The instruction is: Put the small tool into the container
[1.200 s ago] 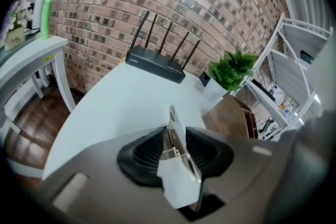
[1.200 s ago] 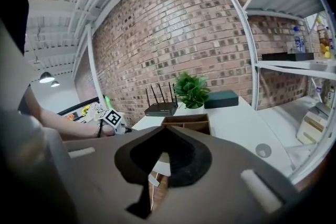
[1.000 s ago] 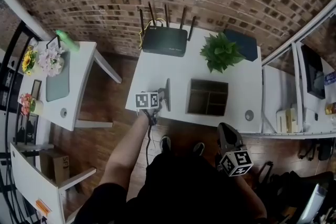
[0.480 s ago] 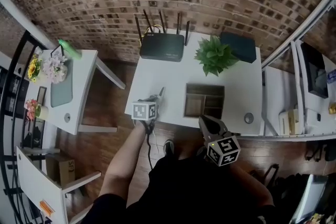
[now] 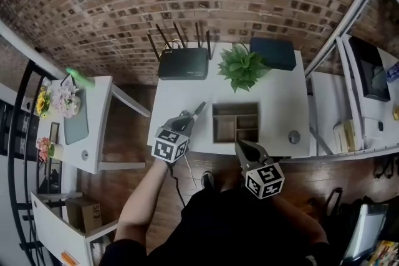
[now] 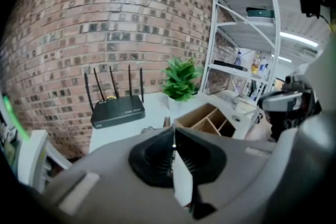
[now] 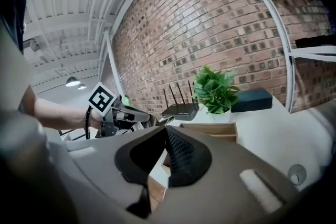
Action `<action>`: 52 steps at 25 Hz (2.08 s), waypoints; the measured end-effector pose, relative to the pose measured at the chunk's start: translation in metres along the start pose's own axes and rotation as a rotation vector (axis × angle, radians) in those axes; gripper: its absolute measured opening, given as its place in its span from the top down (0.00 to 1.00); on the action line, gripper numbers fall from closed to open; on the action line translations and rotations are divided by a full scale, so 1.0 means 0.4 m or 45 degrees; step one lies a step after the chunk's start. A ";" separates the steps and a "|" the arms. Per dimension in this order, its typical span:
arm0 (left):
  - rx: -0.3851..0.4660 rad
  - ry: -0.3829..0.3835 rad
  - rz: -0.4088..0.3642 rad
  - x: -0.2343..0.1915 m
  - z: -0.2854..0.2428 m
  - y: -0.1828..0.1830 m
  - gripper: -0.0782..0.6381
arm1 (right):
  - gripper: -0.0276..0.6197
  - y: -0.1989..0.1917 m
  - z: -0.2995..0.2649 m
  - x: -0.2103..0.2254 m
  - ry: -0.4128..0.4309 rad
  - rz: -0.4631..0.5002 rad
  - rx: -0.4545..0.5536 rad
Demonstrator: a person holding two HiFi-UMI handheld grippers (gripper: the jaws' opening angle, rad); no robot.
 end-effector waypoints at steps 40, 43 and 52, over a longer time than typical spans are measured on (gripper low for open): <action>0.058 -0.465 -1.031 0.295 -0.275 0.116 0.88 | 0.94 -0.047 0.221 0.142 -0.368 -0.185 0.106; 0.064 -0.478 -1.038 0.291 -0.284 0.114 0.88 | 0.94 -0.050 0.221 0.144 -0.372 -0.201 0.104; 0.062 -0.530 -1.126 0.295 -0.289 0.112 0.88 | 0.94 -0.049 0.219 0.147 -0.387 -0.198 0.093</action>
Point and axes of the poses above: the fingertips, and each gripper's own axes: z backward along the fingers, x to its right, y out of its top, the point moved 6 cm from there along z, backward along the fingers, and after that the axes turned 1 degree about y, right-handed, at the moved point
